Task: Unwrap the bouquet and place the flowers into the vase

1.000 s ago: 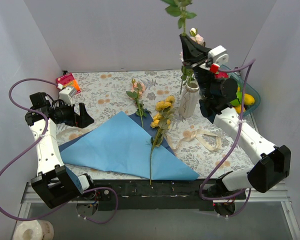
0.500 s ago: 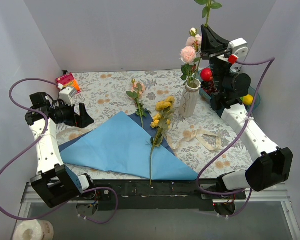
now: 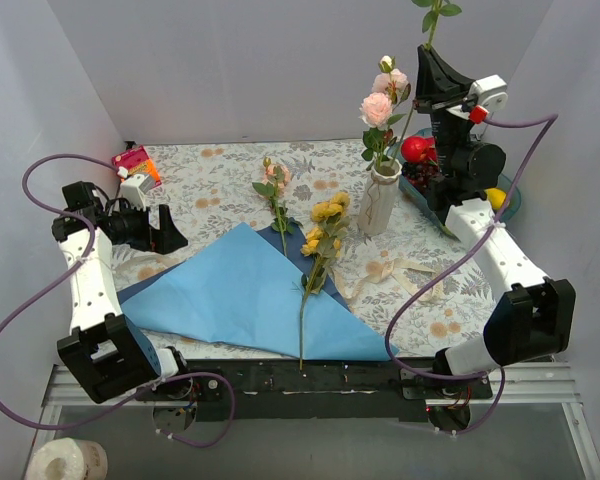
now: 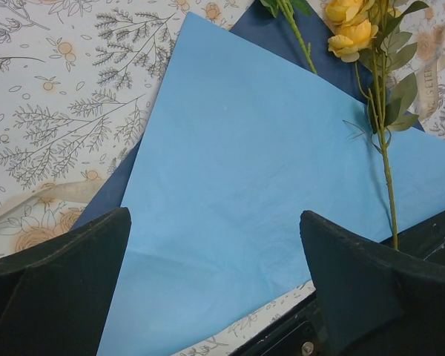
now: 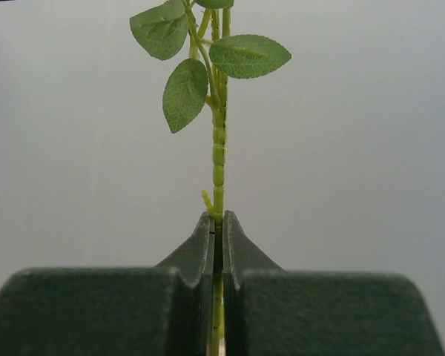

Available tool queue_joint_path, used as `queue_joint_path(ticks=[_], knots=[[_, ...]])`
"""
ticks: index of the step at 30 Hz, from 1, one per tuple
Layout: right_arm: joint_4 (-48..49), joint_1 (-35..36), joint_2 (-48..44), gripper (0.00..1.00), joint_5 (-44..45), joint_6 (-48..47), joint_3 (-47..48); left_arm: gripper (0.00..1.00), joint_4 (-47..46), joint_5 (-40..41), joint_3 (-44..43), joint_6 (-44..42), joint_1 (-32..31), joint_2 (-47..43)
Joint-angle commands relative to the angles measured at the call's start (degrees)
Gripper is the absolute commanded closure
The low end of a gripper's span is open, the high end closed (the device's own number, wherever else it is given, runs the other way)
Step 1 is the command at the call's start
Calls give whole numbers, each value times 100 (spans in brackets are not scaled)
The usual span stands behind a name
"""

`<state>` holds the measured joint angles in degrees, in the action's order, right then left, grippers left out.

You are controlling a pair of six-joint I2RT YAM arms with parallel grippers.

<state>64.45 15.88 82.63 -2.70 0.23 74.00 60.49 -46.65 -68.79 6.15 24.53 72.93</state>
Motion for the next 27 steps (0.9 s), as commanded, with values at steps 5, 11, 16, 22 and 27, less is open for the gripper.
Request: queue_joint_path(ticks=[5, 11, 16, 22, 27], knots=[[1105, -304, 183, 99, -38, 495, -342, 2, 121, 34, -292, -132, 7, 99], [1492, -419, 315, 99, 50, 794, -720, 2, 156, 69, -292, -158, 7, 117], [1659, -463, 429, 99, 129, 821, -869, 2, 200, 77, -336, -158, -1, 134], [1641, -489, 438, 99, 50, 1040, -1097, 2, 200, 42, -310, -158, 7, 64], [1300, -481, 237, 47, 147, 1207, -1484, 2, 226, -45, -354, -141, -1, 81]])
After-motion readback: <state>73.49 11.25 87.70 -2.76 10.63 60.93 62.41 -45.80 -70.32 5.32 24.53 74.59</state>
